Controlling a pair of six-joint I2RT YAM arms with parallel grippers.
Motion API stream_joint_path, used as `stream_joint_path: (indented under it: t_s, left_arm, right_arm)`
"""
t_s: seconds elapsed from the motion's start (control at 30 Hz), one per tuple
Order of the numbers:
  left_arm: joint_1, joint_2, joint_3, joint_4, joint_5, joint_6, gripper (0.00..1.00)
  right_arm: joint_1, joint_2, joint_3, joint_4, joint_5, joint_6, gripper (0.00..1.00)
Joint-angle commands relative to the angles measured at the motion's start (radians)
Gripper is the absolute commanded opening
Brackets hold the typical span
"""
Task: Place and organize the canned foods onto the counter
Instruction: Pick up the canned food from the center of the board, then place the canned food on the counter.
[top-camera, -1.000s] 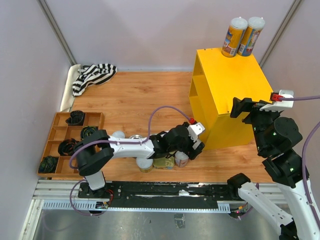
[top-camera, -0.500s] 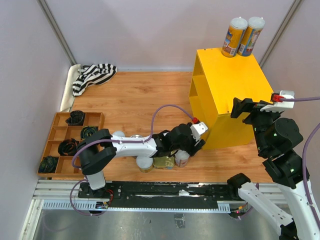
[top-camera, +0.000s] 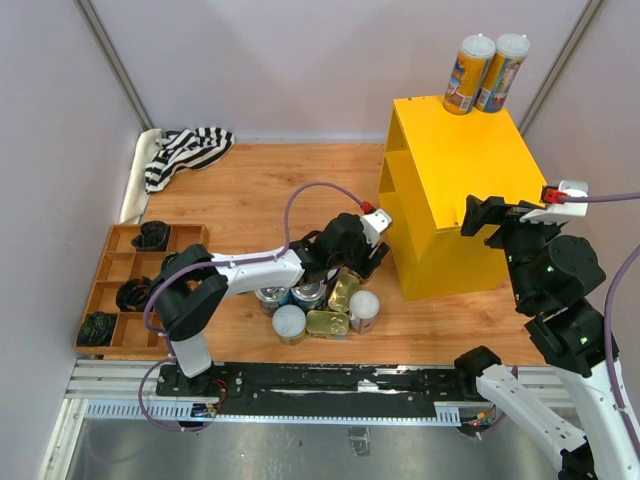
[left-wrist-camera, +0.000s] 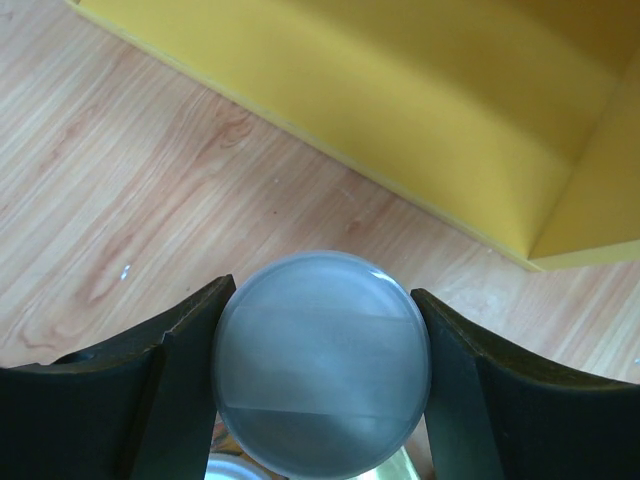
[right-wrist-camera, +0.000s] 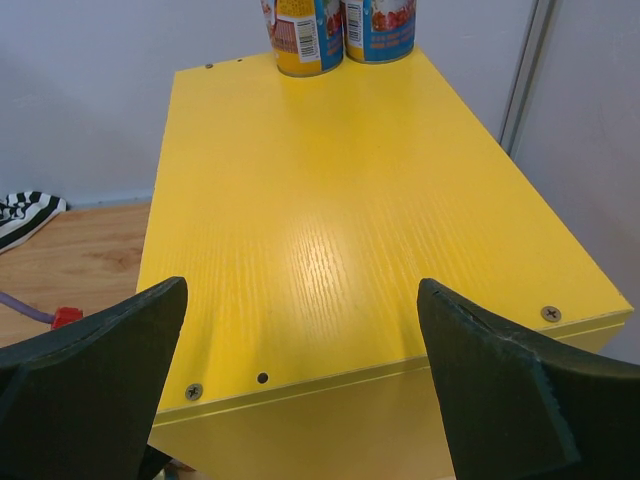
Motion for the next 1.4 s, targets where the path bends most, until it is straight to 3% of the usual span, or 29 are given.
stream_joint_path:
  t_s: [0.0,0.23,0.5,0.73,1.03,1.2,1.37]
  left_arm:
    - [0.023,-0.022,0.099,-0.115,0.018,0.065,0.18]
    - [0.055,-0.083,0.238,-0.271,0.057,0.093,0.01]
    - [0.066,-0.083,0.409,-0.404,-0.037,0.084,0.00]
    - [0.104,-0.037,0.632,-0.532,0.014,0.061,0.01]
    - [0.111,0.020,0.956,-0.729,-0.013,0.095,0.00]
    - [0.110,0.074,1.163,-0.845,0.004,0.076,0.00]
    - [0.114,0.084,1.257,-0.887,-0.011,0.068,0.01]
  right_arm:
    - [0.008,0.010,-0.006,0.026,-0.016,-0.025,0.98]
    - [0.009,0.067,0.013,0.030,-0.160,-0.041,0.98]
    - [0.008,0.079,0.018,0.038,-0.244,-0.044,0.98]
    - [0.008,0.068,0.004,0.050,-0.292,-0.058,0.98]
    - [0.008,0.102,-0.005,0.110,-0.630,-0.090,0.99]
    - [0.011,0.164,-0.005,0.165,-0.713,-0.080,0.99]
    - [0.028,0.238,-0.001,0.239,-0.760,-0.074,0.98]
